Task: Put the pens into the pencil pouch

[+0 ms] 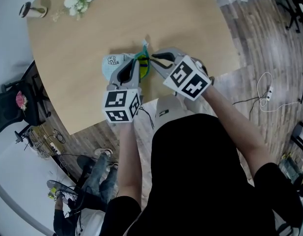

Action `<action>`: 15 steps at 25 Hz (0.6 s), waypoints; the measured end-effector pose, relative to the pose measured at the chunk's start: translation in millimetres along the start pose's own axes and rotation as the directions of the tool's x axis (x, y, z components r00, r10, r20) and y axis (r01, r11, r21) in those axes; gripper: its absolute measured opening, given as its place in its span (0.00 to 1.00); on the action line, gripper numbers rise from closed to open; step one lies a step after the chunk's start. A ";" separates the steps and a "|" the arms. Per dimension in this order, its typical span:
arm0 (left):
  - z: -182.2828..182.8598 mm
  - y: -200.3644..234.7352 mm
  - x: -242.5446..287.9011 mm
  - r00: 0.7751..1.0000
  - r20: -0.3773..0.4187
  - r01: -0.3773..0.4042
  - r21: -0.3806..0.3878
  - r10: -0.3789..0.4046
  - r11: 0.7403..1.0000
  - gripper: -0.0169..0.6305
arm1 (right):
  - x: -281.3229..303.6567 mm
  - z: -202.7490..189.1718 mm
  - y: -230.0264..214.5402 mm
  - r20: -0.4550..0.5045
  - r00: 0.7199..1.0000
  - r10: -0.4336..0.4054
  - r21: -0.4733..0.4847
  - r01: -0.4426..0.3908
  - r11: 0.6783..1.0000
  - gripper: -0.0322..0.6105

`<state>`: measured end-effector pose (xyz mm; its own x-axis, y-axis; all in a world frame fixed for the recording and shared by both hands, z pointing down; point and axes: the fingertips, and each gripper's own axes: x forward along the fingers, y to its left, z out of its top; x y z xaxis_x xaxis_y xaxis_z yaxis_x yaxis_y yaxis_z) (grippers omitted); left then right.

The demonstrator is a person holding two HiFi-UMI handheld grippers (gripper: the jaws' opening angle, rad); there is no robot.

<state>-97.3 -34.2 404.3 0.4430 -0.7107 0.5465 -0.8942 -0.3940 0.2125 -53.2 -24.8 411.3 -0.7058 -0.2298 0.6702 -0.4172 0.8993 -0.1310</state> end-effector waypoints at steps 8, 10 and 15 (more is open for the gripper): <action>6.2 -4.7 9.0 1.000 -0.004 0.007 -0.005 -0.007 1.000 0.05 | -26.8 3.4 -21.4 0.043 0.996 -0.074 0.042 0.073 0.996 0.11; 7.5 -5.8 11.8 1.000 -0.004 0.009 -0.006 -0.009 1.000 0.05 | -32.9 3.7 -26.3 0.052 0.995 -0.091 0.049 0.088 0.995 0.11; 10.2 -9.4 15.2 1.000 -0.007 0.013 -0.003 -0.013 1.000 0.05 | -47.7 3.6 -33.9 0.072 0.989 -0.127 0.063 0.122 0.990 0.11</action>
<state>-81.5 -47.2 402.3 0.4543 -0.7015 0.5491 -0.8885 -0.4014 0.2223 -7.5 -45.7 381.2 -0.6863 -0.3680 0.6273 -0.5358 0.8391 -0.0940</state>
